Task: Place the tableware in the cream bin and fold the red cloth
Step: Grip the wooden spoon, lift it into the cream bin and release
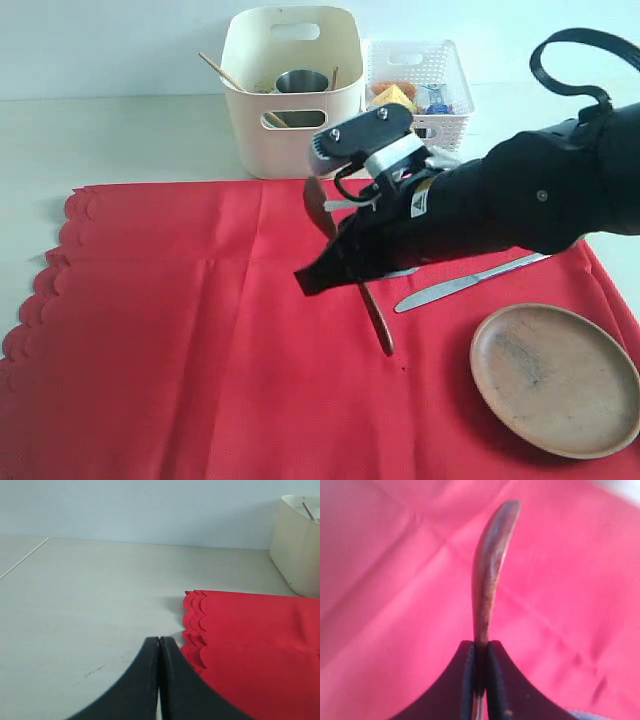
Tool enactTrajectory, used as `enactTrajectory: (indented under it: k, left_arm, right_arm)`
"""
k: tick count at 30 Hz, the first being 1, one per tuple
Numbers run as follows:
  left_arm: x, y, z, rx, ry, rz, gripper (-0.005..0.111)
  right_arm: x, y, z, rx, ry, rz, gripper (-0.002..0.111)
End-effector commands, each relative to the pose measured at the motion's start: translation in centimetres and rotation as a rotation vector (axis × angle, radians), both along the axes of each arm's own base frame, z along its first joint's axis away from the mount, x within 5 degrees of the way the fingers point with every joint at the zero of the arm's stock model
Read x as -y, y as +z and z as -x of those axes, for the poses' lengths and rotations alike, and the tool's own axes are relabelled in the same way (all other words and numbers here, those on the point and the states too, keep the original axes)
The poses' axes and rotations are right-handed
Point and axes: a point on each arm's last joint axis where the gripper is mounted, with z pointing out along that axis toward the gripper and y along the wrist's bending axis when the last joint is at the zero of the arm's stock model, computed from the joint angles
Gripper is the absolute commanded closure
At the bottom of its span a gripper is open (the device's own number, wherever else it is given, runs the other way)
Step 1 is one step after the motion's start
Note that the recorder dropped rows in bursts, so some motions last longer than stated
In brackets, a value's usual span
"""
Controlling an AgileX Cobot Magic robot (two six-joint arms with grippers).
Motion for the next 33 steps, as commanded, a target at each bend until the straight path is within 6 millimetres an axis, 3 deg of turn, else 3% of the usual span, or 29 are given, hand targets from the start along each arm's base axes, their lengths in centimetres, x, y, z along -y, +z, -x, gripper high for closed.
enactTrajectory:
  k: [1,7,14,21,26,33]
  left_arm:
    - [0.0,-0.1,0.0,0.007,-0.005,0.004,0.106]
    - [0.0,-0.1,0.0,0.007,-0.005,0.004,0.106]
    - [0.0,-0.1,0.0,0.007,-0.005,0.004,0.106]
    - [0.0,-0.1,0.0,0.007,-0.005,0.004,0.106]
    - [0.0,-0.1,0.0,0.007,-0.005,0.004,0.106]
    - [0.0,-0.1,0.0,0.007,-0.005,0.004,0.106]
  right_arm:
    - [-0.9,3.3,-1.8,0.192,0.0,-0.099,0.108]
    - [-0.8,7.7,-6.9,0.319,-0.095,-0.186,0.108]
    - [-0.9,10.9,-12.9,0.4,-0.168,-0.23,0.108]
    - [-1.6,10.7,-18.8,0.458,-0.218,-0.255,0.108]
    - [-1.3,9.4,-22.7,0.499,-0.261,-0.266,0.108]
    - [-1.0,8.0,-24.7,0.503,-0.287,-0.266,0.108]
